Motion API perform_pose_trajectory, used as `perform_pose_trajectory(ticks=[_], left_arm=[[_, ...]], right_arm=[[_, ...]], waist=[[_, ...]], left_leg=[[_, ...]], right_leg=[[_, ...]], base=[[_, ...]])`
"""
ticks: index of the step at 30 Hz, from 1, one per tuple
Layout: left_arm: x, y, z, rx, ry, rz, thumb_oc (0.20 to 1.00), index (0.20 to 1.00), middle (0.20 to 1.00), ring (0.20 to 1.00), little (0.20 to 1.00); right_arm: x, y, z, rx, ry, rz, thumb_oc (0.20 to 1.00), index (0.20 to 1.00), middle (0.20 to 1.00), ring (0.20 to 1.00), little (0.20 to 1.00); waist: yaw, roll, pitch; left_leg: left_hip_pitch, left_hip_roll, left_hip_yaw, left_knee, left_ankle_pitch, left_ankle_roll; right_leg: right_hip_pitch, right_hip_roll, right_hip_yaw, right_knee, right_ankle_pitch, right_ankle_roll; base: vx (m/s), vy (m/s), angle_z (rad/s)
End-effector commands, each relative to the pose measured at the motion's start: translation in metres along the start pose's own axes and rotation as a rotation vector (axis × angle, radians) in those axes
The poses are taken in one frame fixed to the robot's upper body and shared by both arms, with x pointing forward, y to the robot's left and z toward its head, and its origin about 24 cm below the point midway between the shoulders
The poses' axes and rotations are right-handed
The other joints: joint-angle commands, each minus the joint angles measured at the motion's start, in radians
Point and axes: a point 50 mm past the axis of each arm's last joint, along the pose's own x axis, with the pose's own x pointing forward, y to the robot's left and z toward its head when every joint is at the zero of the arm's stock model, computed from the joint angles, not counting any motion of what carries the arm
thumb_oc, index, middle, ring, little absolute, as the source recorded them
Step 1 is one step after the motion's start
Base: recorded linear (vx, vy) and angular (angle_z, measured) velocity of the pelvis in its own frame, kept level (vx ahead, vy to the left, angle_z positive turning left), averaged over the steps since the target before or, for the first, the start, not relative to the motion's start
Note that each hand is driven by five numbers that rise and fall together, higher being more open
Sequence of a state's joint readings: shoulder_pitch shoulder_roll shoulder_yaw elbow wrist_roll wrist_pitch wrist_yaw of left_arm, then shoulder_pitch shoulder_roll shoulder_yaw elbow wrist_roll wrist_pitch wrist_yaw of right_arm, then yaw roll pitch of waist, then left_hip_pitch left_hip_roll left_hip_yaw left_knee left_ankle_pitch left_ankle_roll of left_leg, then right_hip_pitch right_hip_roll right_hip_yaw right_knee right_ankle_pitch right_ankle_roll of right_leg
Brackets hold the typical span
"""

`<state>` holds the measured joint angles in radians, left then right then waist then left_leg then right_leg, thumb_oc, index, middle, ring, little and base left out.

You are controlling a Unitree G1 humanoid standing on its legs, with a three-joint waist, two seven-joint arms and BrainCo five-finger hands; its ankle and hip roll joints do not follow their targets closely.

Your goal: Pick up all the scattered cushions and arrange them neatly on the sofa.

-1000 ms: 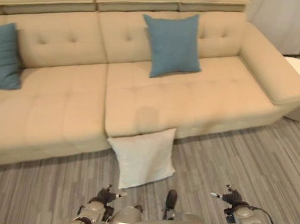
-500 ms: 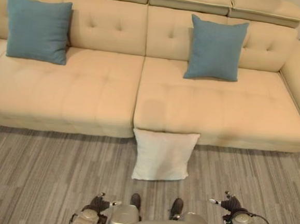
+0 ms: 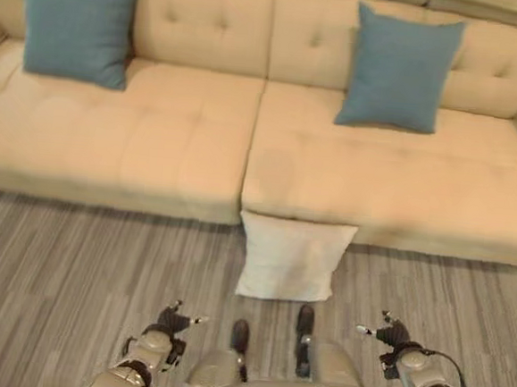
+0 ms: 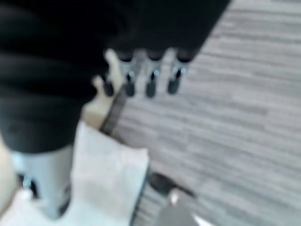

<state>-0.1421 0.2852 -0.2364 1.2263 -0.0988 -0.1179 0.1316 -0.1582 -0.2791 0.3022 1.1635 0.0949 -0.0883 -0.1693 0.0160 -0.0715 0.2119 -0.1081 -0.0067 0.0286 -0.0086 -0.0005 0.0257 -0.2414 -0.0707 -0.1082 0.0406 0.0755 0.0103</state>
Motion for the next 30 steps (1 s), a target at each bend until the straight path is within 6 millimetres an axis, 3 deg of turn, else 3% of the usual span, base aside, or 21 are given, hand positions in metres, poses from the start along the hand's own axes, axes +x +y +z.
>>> perform_pose_trajectory(ticks=[1,4,7,9,12,15,17,18,19,20,21,27,30], left_arm=[[0.005,0.005,0.035,-0.045,-0.133,0.043,1.000,1.000,1.000,1.000,1.000],[0.006,0.006,0.050,-0.065,-0.180,0.059,1.000,1.000,1.000,1.000,1.000],[0.006,0.011,0.087,-0.124,-0.298,0.106,1.000,1.000,1.000,1.000,1.000],[0.006,0.012,0.095,-0.137,-0.323,0.119,1.000,1.000,1.000,1.000,1.000],[0.002,0.024,0.145,-0.200,-0.452,0.185,1.000,1.000,1.000,1.000,1.000],[-0.002,0.036,0.174,-0.233,-0.526,0.234,1.000,1.000,1.000,1.000,1.000],[-0.012,0.050,0.214,-0.276,-0.624,0.283,1.000,1.000,1.000,1.000,1.000],[-0.012,0.051,0.215,-0.277,-0.625,0.283,1.000,1.000,1.000,1.000,1.000],[-0.016,0.054,0.225,-0.279,-0.654,0.296,1.000,1.000,1.000,1.000,1.000],[-0.025,0.066,0.248,-0.292,-0.719,0.332,1.000,1.000,1.000,1.000,1.000],[-0.030,0.070,0.259,-0.295,-0.748,0.340,1.000,1.000,1.000,1.000,1.000],[-0.066,0.098,0.323,-0.370,-0.919,0.372,1.000,1.000,1.000,1.000,1.000],[-0.087,0.108,0.351,-0.368,-0.995,0.391,1.000,1.000,1.000,1.000,1.000]], right_arm=[[0.003,-0.017,0.018,0.007,-0.092,-0.064,1.000,1.000,1.000,1.000,1.000],[0.004,-0.019,0.026,0.013,-0.119,-0.076,1.000,1.000,1.000,1.000,1.000],[0.006,-0.024,0.048,0.033,-0.184,-0.118,1.000,1.000,1.000,1.000,1.000],[0.007,-0.025,0.055,0.036,-0.201,-0.133,1.000,1.000,1.000,1.000,1.000],[0.009,-0.047,0.102,0.088,-0.318,-0.245,1.000,1.000,1.000,1.000,1.000],[0.006,-0.061,0.136,0.119,-0.404,-0.309,1.000,1.000,1.000,1.000,1.000],[-0.002,-0.082,0.179,0.171,-0.515,-0.392,1.000,1.000,1.000,1.000,1.000],[-0.002,-0.082,0.180,0.171,-0.516,-0.392,1.000,1.000,1.000,1.000,1.000],[-0.006,-0.088,0.193,0.187,-0.554,-0.412,1.000,1.000,1.000,1.000,1.000],[-0.016,-0.100,0.223,0.222,-0.642,-0.463,1.000,1.000,1.000,1.000,1.000],[-0.023,-0.106,0.238,0.238,-0.691,-0.482,1.000,1.000,1.000,1.000,1.000],[-0.067,-0.132,0.311,0.317,-0.932,-0.572,1.000,1.000,1.000,1.000,1.000],[-0.083,-0.140,0.331,0.346,-1.007,-0.582,1.000,1.000,1.000,1.000,1.000]], waist=[[-0.007,-0.007,0.011],[-0.009,-0.008,0.024],[-0.015,-0.006,0.051],[-0.014,-0.004,0.058],[-0.028,0.005,0.087],[-0.036,0.014,0.092],[-0.052,0.018,0.100],[-0.053,0.018,0.097],[-0.054,0.021,0.099],[-0.062,0.023,0.103],[-0.066,0.024,0.102],[-0.092,0.030,0.087],[-0.103,0.029,0.083]], left_leg=[[-0.060,-0.008,-0.060,0.102,-0.071,-0.038],[-0.102,-0.009,-0.068,0.119,-0.065,-0.042],[-0.196,-0.010,-0.073,0.158,-0.055,-0.048],[-0.220,-0.009,-0.072,0.171,-0.058,-0.049],[-0.386,-0.010,-0.057,0.252,-0.057,-0.056],[-0.489,0.001,-0.055,0.307,-0.091,-0.060],[-0.631,0.000,-0.052,0.362,-0.092,-0.058],[-0.637,0.000,-0.052,0.365,-0.093,-0.058],[-0.668,0.000,-0.054,0.373,-0.093,-0.057],[-0.751,-0.001,-0.054,0.402,-0.096,-0.054],[-0.794,0.000,-0.055,0.419,-0.099,-0.054],[-1.032,-0.004,-0.072,0.528,-0.132,-0.044],[-1.125,-0.007,-0.078,0.573,-0.141,-0.040]], right_leg=[[0.038,-0.012,-0.015,0.042,-0.095,0.073],[0.004,-0.015,-0.024,0.058,-0.100,0.067],[-0.095,-0.022,-0.030,0.115,-0.105,0.058],[-0.126,-0.023,-0.030,0.136,-0.108,0.057],[-0.290,-0.035,-0.018,0.209,-0.113,0.051],[-0.398,-0.035,-0.005,0.269,-0.143,0.053],[-0.532,-0.044,0.005,0.319,-0.143,0.054],[-0.537,-0.044,0.005,0.321,-0.143,0.054],[-0.568,-0.045,0.010,0.329,-0.144,0.053],[-0.655,-0.046,0.019,0.366,-0.145,0.056],[-0.694,-0.049,0.027,0.377,-0.147,0.056],[-0.928,-0.051,0.056,0.495,-0.174,0.057],[-1.025,-0.051,0.060,0.553,-0.185,0.058]], base=[[-0.08,-0.083,0.09],[-0.10,-0.066,0.25],[-0.11,-0.048,0.05],[-0.08,-0.011,-0.07],[-0.16,0.002,0.00],[-0.03,0.004,-0.02],[-0.11,0.018,-0.19],[-0.08,0.021,-0.09],[-0.04,0.029,-0.04],[-0.05,0.041,0.00],[0.00,0.000,0.00],[0.01,0.001,-0.03],[0.02,-0.017,0.04]])
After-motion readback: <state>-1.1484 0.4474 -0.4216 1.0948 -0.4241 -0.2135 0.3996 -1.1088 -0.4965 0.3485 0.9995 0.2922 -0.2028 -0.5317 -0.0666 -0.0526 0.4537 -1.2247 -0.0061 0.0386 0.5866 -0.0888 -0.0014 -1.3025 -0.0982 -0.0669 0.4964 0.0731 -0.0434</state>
